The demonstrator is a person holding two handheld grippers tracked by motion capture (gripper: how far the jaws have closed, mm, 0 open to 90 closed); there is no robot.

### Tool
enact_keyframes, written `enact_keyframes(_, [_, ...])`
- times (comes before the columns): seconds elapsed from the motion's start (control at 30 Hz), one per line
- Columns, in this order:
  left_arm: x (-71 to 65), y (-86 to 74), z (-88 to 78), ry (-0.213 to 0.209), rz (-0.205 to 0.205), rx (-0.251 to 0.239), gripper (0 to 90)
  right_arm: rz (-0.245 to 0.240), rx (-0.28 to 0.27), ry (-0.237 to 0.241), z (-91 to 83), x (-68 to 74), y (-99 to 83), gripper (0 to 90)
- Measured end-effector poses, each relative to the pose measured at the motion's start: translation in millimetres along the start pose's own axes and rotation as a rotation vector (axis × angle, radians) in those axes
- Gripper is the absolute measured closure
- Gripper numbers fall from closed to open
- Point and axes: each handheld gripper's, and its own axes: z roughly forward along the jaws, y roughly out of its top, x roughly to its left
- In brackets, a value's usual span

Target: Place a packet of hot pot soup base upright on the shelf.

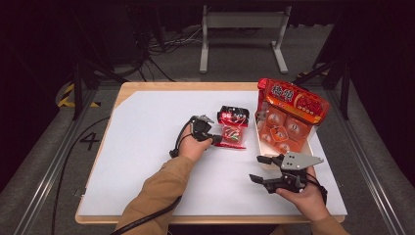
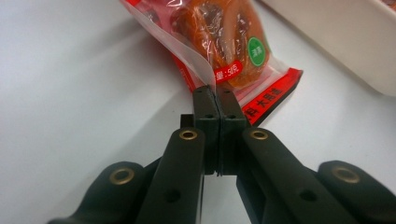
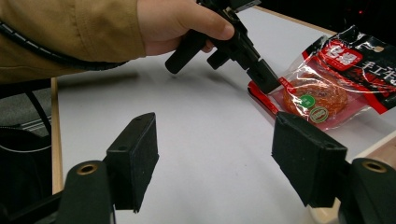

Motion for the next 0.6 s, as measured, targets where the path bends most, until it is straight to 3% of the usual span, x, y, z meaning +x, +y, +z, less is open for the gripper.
enact_keyframes(0.3, [-14.4,-4.6,-24.7,0.044,0.101,-0.057,90.0,0.013,0.004,-0.028,-1.5,-2.1,2.2,32.9])
enact_keyframes(0.47, [-23.3,-9.7,-41.1,0.051,0.148,-0.085,90.0,0.047,-0.010,-0.042,-3.1,-5.7,5.0,34.7])
enact_keyframes(0.6, [-31.5,-14.0,-54.4,0.035,0.175,-0.107,90.0,0.093,-0.040,-0.016,-4.5,-9.2,7.2,38.3])
